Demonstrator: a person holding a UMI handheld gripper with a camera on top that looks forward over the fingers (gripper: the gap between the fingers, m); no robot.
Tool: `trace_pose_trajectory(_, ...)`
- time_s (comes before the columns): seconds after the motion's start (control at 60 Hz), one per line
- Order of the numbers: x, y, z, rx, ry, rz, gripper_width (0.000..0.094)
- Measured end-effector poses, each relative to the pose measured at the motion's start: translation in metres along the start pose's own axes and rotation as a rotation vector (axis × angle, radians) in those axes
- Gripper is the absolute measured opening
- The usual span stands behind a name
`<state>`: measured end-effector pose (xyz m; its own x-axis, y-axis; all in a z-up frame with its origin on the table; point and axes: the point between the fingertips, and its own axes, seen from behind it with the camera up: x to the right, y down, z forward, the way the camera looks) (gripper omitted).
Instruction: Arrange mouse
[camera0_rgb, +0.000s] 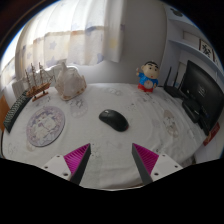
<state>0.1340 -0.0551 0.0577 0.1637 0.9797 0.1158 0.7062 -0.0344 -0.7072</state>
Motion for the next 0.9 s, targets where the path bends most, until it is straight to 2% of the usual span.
trace_pose_trajectory(0.367, 0.022, -0.031, 0.093, 0.100, -0.091, -0.069, 0.0856)
trace_pose_trajectory(0.75, 0.025, -0.057, 0.161, 0.105, -0.177, -0.048, 0.0860)
trace_pose_trajectory(0.9, 0.031, -0.072, 0.180, 0.112, -0.173, -0.034, 0.0859)
